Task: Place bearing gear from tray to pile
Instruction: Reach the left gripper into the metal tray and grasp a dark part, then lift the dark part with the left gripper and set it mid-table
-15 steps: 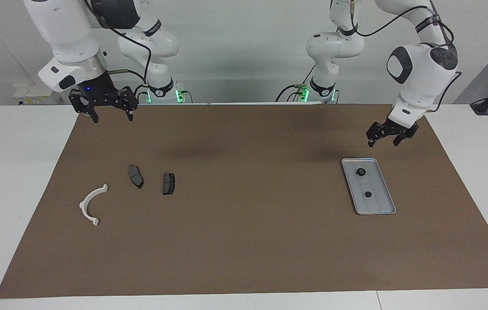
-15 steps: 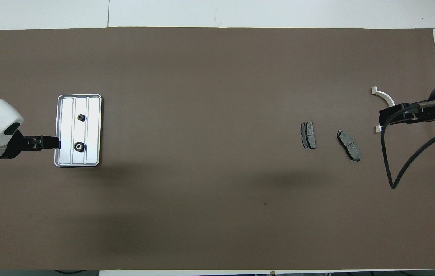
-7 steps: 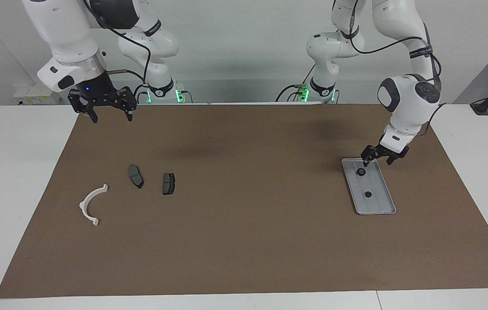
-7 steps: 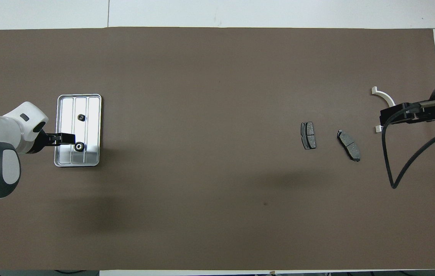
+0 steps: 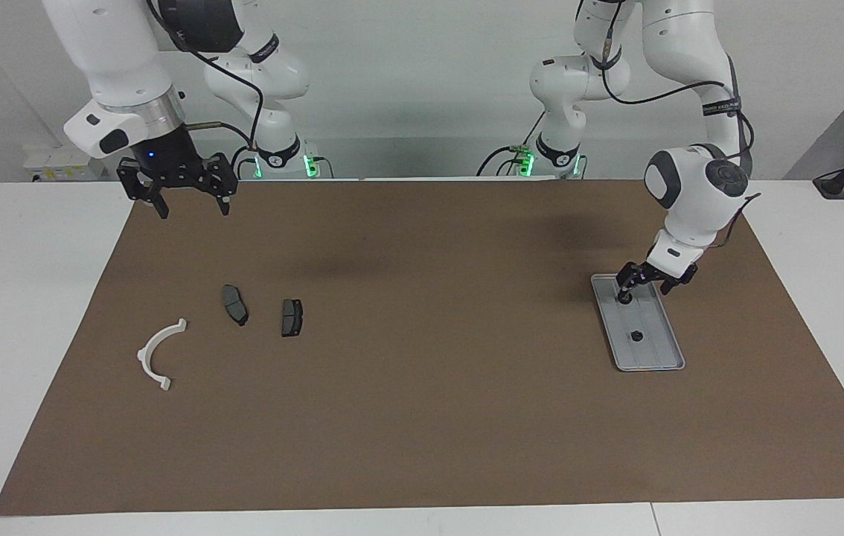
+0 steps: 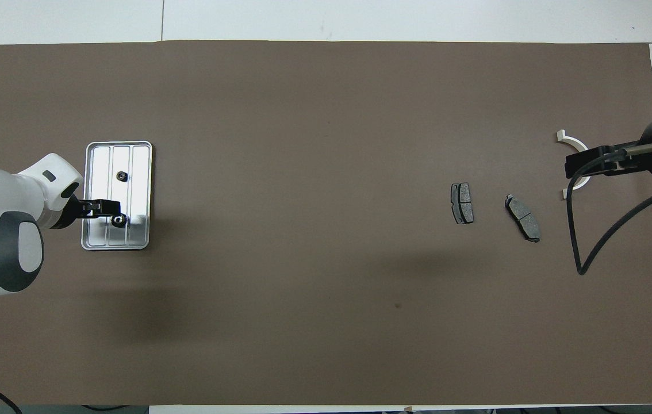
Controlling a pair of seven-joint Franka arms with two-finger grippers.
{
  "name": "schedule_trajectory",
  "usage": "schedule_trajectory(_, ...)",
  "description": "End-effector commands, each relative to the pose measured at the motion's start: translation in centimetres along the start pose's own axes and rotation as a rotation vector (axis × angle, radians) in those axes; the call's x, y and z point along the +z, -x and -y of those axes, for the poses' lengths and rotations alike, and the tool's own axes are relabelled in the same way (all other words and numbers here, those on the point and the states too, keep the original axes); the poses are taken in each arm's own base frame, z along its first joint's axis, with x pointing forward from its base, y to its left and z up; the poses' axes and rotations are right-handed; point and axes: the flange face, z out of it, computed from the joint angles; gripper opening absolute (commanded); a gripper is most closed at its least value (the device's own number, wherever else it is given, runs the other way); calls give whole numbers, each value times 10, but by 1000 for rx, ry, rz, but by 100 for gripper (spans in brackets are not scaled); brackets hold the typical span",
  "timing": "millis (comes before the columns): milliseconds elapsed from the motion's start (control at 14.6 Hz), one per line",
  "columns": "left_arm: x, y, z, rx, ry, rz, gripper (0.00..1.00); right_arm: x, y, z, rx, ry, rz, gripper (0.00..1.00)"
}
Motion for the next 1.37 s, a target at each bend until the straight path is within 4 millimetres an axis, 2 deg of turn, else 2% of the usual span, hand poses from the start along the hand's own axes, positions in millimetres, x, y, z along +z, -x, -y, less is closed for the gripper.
schedule_trajectory(0,7,5,-12,-4,1,-6,100,2,2,-3,-8,-16,-19,100)
schedule_trajectory(273,14,11,-21,-9,2,5,100,7,5,-3,-11,-15,-5,100)
schedule_trajectory(615,25,14,-20,-11,0,-9,100,19,14,5,-16,-15,21,100)
schedule_trajectory(1093,32,14,-19,-12,-1,-1,100,18,16,5,-18,-15,21,100)
schedule_trajectory(1161,32,14,-19,-12,-1,-1,97,23,17,5,-18,-15,30,100)
schedule_trajectory(1230,32,14,-18,-16,-1,-1,88,23,17,5,-18,-15,29,100)
schedule_trajectory(1298,32,14,-16,-20,-1,-1,66,25,17,5,-18,-15,29,100)
